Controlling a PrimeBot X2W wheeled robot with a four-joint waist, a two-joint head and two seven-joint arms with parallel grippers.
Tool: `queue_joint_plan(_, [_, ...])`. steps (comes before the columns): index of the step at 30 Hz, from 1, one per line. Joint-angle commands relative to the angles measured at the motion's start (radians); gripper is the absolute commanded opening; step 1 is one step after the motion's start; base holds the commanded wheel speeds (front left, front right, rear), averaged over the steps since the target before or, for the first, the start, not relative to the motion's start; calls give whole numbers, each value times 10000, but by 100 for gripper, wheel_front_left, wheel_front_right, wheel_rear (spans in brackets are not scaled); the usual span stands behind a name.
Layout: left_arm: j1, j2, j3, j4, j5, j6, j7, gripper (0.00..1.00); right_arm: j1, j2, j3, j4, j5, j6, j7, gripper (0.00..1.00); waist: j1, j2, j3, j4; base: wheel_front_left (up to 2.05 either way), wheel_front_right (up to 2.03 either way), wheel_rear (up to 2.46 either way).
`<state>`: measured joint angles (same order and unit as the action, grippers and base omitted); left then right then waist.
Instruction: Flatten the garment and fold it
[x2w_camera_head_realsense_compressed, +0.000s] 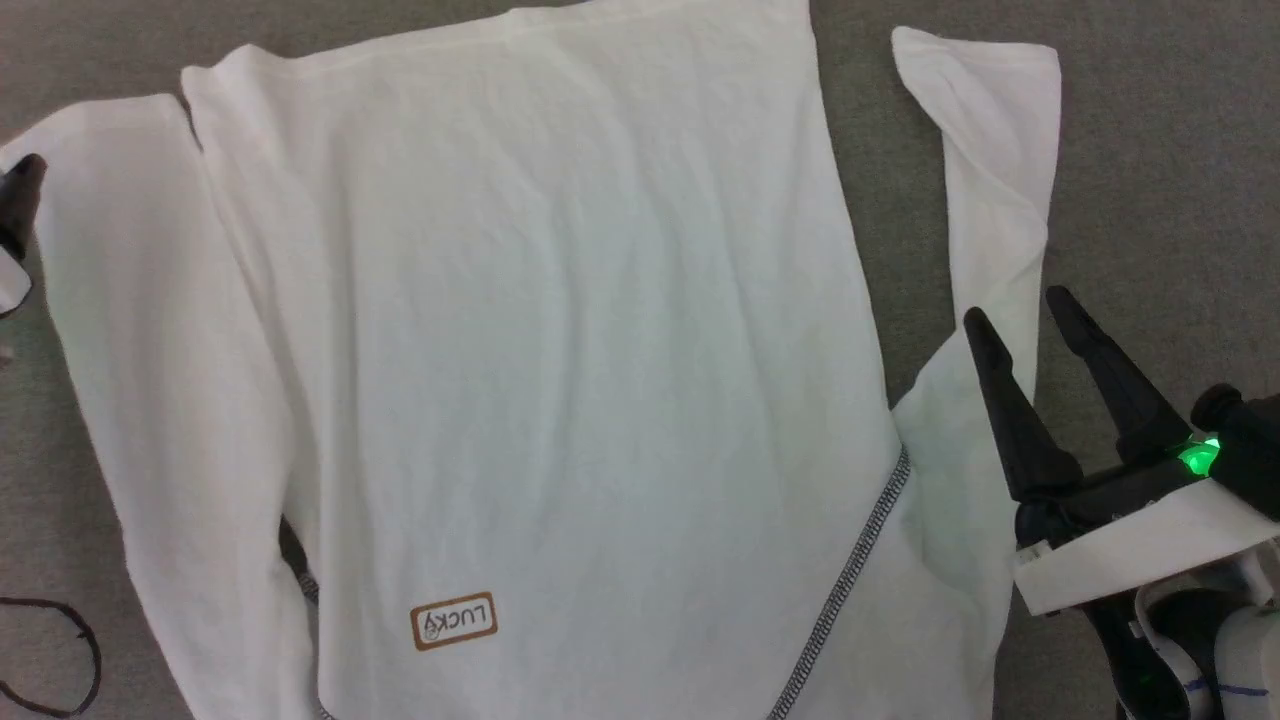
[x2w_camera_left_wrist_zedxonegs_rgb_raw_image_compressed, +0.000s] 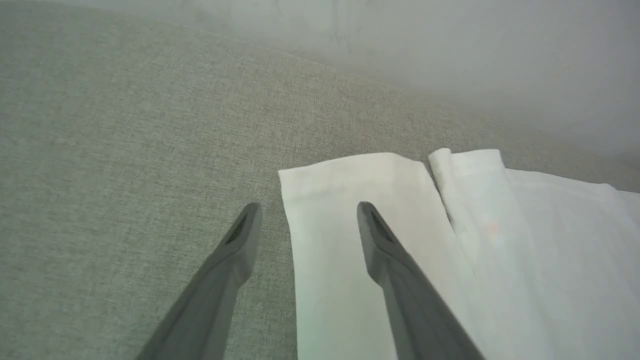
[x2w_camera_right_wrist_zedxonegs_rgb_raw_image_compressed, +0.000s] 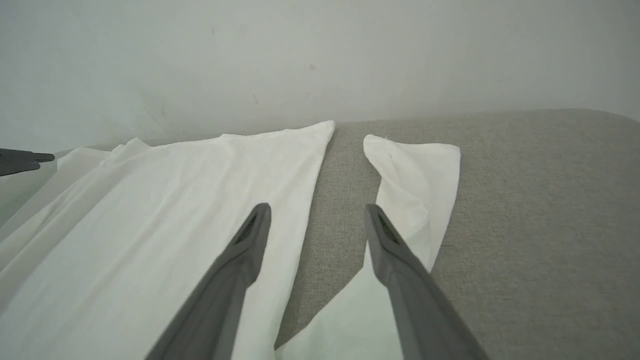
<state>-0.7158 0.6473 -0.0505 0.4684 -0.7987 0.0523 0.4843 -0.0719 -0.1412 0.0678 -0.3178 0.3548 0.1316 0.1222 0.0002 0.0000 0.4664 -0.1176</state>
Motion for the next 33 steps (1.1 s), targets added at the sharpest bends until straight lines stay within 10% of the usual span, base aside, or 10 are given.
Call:
queue_joint_plan(1, [-151, 79, 47, 86, -74, -66, 54, 100, -137, -36, -3, 44, 30, -9, -41, 100, -2, 0, 575, -575, 0, 0, 0])
queue_joint_plan(9, [69, 583, -222, 867, -212, 67, 1579, 100, -226, -113, 74, 393, 183, -9, -209, 100, -2, 0, 790, -949, 0, 0, 0])
queue_joint_plan(12, [335, 498, -552, 984, -425, 171, 2790, 0, -197, -128, 35, 489, 195, -9, -246, 100, -2, 0, 704, -968, 0, 0, 0])
queue_joint_plan(33, [2443, 1667, 895, -877, 498, 1214, -589, 0, 1244, 233, -1438, 446, -96, -9, 353, 100, -2, 0, -1994, 784, 0, 0, 0])
